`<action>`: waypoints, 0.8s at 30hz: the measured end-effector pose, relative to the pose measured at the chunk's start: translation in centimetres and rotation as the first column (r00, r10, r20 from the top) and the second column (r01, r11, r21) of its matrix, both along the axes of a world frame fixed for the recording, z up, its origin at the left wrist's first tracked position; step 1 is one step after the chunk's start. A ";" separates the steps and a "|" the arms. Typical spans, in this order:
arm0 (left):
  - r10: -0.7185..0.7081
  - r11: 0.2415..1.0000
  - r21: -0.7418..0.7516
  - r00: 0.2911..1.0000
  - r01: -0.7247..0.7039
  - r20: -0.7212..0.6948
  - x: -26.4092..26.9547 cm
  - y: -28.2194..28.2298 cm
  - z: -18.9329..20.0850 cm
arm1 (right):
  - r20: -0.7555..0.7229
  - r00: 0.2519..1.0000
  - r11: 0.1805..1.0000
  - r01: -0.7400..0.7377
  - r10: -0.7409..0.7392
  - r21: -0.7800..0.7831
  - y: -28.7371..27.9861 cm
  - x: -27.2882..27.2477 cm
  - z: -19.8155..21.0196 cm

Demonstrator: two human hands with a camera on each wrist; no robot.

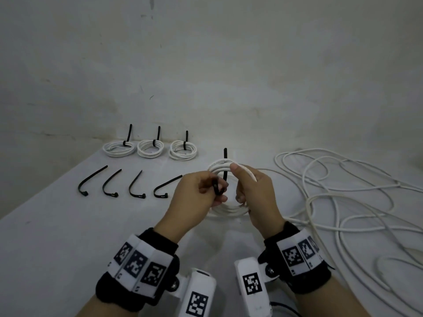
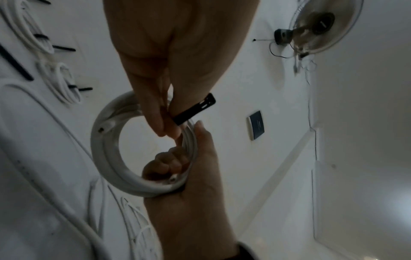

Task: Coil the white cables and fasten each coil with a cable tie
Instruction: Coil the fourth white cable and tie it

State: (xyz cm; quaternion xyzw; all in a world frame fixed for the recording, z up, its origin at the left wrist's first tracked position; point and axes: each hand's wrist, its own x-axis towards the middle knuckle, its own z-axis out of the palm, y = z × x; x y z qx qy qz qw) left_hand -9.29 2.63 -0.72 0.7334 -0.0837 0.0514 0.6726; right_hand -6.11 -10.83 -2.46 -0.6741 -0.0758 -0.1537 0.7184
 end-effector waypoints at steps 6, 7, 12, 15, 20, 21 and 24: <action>-0.074 0.992 0.107 0.992 0.062 0.106 -0.8 1.1 0.6 | 0.025 0.998 0.998 0.049 -0.050 0.042 -0.7 0.1 0.3; -0.044 0.992 0.121 0.988 0.026 0.148 -0.7 1.2 0.6 | 0.025 0.999 0.998 0.028 -0.029 0.056 -0.7 0.0 0.4; 0.022 0.977 0.190 0.936 -0.094 0.350 0.6 1.1 0.7 | -0.031 0.987 0.979 -0.153 0.159 0.138 0.1 -0.4 0.3; 0.050 0.974 0.184 0.915 -0.134 0.399 1.0 0.9 1.0 | 0.008 0.987 0.986 -0.163 0.162 0.037 0.3 -0.6 0.4; 0.162 0.905 0.240 0.807 -0.351 0.569 1.6 0.8 1.5 | 0.041 0.989 0.988 -0.146 0.144 0.048 -0.1 -0.5 0.4; 0.160 0.894 0.250 0.787 -0.372 0.596 2.0 0.9 1.5 | 0.038 0.987 0.985 -0.159 0.157 0.071 -0.2 -0.5 0.5; 0.098 0.938 0.233 0.843 -0.255 0.528 3.5 1.3 1.4 | 0.043 0.980 0.972 -0.196 0.192 0.127 -0.3 -0.5 0.8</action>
